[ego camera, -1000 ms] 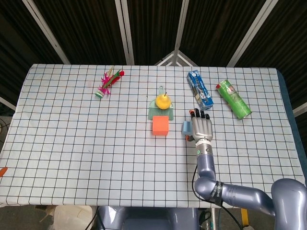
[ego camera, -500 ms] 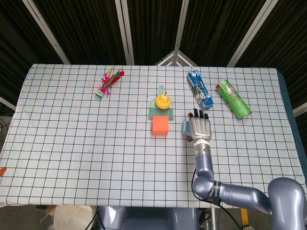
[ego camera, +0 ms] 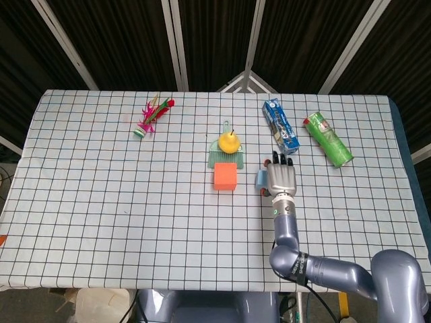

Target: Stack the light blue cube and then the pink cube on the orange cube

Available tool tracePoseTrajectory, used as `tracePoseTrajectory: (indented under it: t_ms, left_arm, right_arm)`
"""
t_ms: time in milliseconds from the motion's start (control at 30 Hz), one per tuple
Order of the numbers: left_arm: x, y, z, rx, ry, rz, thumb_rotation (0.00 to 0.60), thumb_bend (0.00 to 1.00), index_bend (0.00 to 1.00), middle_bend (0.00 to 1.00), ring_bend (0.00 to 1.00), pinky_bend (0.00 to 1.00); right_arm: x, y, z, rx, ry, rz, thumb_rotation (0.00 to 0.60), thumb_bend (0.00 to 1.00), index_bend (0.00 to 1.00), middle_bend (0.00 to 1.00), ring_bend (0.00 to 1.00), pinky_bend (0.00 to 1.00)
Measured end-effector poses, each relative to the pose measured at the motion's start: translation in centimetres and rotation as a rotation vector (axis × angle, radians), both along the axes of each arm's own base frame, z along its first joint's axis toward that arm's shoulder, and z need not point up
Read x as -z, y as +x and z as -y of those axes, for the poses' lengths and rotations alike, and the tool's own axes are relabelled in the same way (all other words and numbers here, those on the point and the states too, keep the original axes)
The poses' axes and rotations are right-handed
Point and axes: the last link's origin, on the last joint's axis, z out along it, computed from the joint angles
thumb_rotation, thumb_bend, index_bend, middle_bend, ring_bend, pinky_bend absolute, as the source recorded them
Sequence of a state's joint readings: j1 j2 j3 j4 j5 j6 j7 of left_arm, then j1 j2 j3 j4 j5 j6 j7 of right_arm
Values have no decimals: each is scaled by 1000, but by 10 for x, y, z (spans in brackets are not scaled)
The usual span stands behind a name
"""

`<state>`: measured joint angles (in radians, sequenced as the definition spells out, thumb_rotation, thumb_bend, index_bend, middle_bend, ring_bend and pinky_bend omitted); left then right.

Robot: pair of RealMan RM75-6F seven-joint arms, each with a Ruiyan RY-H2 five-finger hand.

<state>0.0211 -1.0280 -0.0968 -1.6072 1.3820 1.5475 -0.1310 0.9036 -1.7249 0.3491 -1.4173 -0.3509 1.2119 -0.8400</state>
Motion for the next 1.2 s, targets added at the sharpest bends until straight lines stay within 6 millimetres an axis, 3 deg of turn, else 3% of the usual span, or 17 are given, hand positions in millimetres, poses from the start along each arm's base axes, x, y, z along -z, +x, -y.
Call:
tracePoseTrajectory:
  t_ms: [200,433,800,1200]
  left_arm:
    - [0,0,0,-5,3,-3,600,156,98,0,0,0]
    - [2,0,0,-6,-3,-7,600,156,100,0,0,0]
    - [3,0,-1,-7,-7,-8,600,156,105,0,0,0]
    - [3,2,1,4,-14,-3,600,156,105,0,0,0]
  right_arm:
    - [2,-6,1,10,2,-3,600,331,331,57,0,92]
    - [4,-7,2,6,-3,5,600,437,434,57,0,92]
    - [2,-7,1,-3,-1,9,600,471,448,57,0,92]
    - [-28,13,10,-75,-4,-46,600,475,452,57,0,92]
